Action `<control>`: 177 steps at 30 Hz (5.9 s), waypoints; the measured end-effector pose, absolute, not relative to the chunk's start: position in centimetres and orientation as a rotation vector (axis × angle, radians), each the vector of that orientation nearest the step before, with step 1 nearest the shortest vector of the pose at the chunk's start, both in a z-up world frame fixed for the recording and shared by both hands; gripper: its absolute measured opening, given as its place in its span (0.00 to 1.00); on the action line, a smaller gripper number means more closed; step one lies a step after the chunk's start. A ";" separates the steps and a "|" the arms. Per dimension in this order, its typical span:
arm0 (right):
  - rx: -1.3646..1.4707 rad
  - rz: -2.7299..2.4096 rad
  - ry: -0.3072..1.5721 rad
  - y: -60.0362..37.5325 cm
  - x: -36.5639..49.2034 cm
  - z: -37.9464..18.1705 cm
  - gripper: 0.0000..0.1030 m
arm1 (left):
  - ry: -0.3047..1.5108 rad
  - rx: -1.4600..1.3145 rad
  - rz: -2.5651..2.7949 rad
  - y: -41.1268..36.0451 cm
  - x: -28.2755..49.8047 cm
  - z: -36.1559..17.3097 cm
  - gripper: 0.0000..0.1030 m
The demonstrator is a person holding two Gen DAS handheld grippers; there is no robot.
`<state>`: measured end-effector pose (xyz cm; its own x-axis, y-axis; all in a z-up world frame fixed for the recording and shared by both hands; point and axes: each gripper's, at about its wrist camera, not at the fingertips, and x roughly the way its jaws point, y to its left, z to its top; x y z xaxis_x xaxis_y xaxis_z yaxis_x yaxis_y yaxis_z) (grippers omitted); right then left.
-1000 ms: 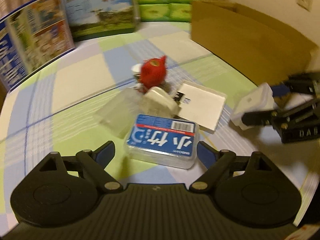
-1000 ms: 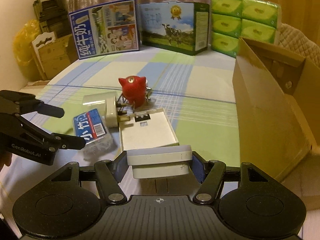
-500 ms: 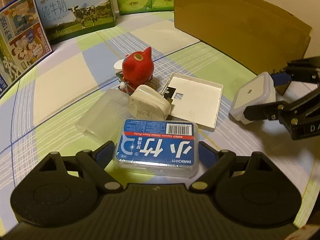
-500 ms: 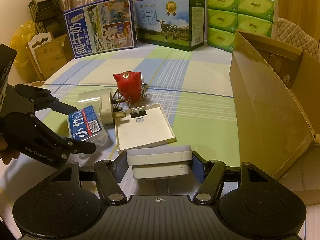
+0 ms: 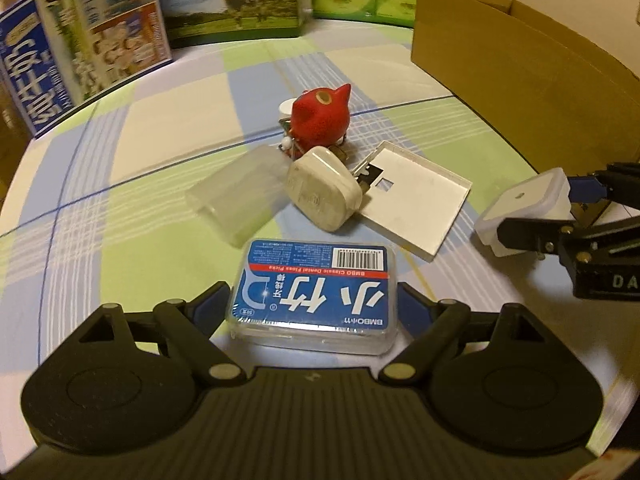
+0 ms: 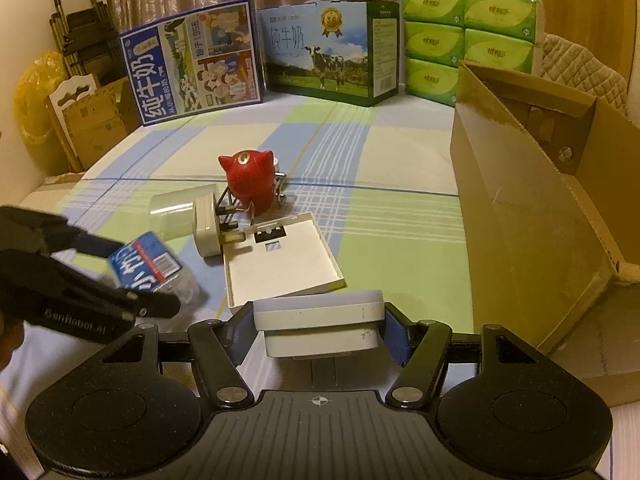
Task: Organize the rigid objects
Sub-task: 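Carry both items to the cardboard box and open the left tool to drop the toothpick box, then lower the white plug into the box and open the right tool, then move both open tools back toward the table objects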
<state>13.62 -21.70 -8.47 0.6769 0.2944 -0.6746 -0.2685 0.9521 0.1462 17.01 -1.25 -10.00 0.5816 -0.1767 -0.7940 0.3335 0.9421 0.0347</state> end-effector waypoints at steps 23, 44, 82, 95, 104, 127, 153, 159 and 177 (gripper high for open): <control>0.113 0.320 0.681 -22.3 10.1 -2.3 0.60 | 0.838 0.045 -0.176 -1.5 11.0 -1.4 0.82; 0.180 0.127 0.573 -32.3 6.3 5.5 0.60 | 0.730 0.065 -0.336 -10.0 8.7 5.0 0.82; 0.238 -0.070 0.653 -46.0 12.4 2.9 0.60 | 0.773 0.163 -0.575 -26.4 18.1 2.8 0.82; 0.254 -0.073 0.656 -46.3 12.5 2.7 0.60 | 0.792 0.145 -0.587 -26.9 18.8 2.2 0.83; 0.258 -0.070 0.655 -46.2 12.5 2.7 0.60 | 0.764 0.133 -0.522 -24.9 18.6 3.0 0.83; 0.309 -0.025 0.669 -45.8 12.9 2.3 0.61 | 0.767 0.103 -0.498 -23.1 17.9 3.2 0.83; 0.304 0.017 0.652 -42.2 10.5 4.2 0.72 | 0.783 0.036 -0.417 -17.2 14.3 3.0 0.83; 0.288 0.050 0.649 -39.9 9.7 5.2 0.72 | 0.774 0.018 -0.383 -14.6 12.8 3.3 0.83; 0.211 0.210 0.651 -29.7 8.2 6.6 0.72 | 0.757 0.002 -0.228 -3.6 9.7 3.4 0.83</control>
<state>8.18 -29.66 6.64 0.7756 0.2581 -0.5760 -0.1266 0.9577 0.2585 9.71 -3.58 3.37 0.7035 -0.2042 -0.6807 0.2057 0.9753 -0.0801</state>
